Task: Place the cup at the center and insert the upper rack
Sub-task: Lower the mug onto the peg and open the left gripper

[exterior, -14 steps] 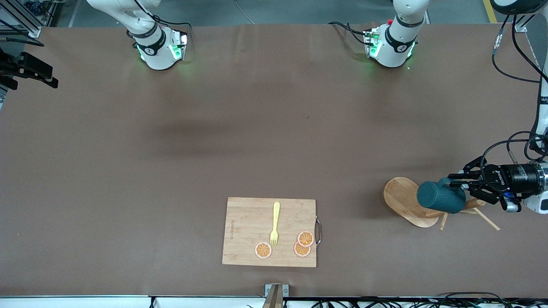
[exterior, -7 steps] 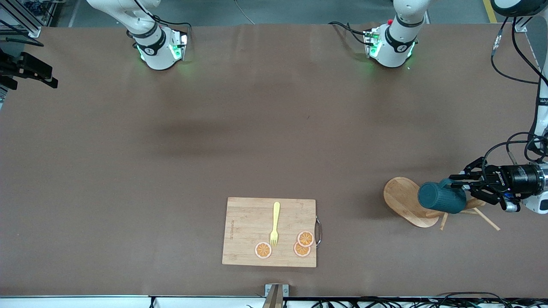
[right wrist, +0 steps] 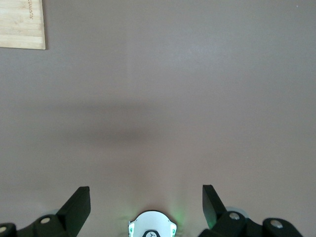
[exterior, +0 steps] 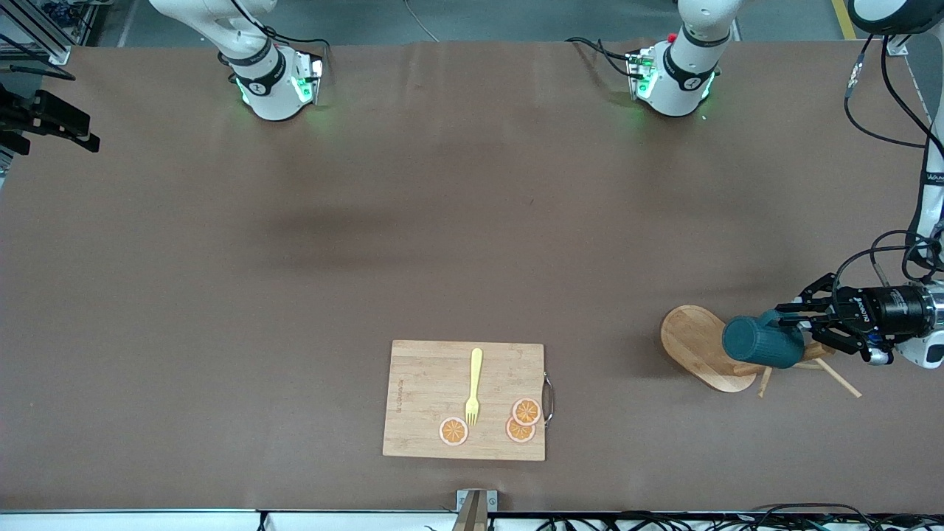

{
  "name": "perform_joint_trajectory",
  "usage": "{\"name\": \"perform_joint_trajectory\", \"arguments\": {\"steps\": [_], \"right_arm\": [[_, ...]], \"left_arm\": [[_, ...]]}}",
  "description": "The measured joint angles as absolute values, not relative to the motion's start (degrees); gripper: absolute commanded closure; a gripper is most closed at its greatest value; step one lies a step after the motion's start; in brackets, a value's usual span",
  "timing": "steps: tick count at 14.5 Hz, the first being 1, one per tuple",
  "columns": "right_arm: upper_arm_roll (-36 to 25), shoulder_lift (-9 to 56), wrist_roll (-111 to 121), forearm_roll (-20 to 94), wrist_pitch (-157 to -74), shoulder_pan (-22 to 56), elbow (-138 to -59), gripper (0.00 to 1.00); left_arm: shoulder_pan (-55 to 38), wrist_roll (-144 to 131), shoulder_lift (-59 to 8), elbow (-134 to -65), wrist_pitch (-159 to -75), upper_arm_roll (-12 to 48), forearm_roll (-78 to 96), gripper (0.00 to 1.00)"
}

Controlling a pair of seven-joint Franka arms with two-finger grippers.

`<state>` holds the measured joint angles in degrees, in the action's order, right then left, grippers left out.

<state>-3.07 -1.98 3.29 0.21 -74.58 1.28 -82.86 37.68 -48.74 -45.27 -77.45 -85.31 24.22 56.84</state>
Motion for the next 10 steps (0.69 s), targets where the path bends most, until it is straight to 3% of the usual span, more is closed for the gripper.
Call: {"name": "perform_joint_trajectory", "arguments": {"steps": [1,3,4,5,10], "right_arm": [[-3.07,-1.98,3.29,0.21,-74.58,1.28,-82.86,0.00],[-3.07,-1.98,3.29,0.21,-74.58,1.28,-82.86,0.00],[-3.07,-1.98,3.29,0.21,-74.58,1.28,-82.86,0.00],[-3.07,-1.98,3.29,0.21,-74.58,1.28,-82.86,0.00],[-3.10,-1.98,3.29,0.21,-74.58,1.28,-82.86,0.00]], "left_arm": [[37.86,-48.55,-45.62,-77.45,-85.23,24.22,57.18,0.73],[37.97,-48.37,-46.03,-77.41,-85.15,24.22,57.74,0.48],[37.97,-48.36,-46.08,-77.39,-85.09,24.24,57.84,0.20],[37.97,-48.36,-46.08,-77.32,-85.01,24.29,57.90,0.00],[38.01,-48.45,-45.13,-75.76,-84.38,25.73,58.15,0.00]]}}
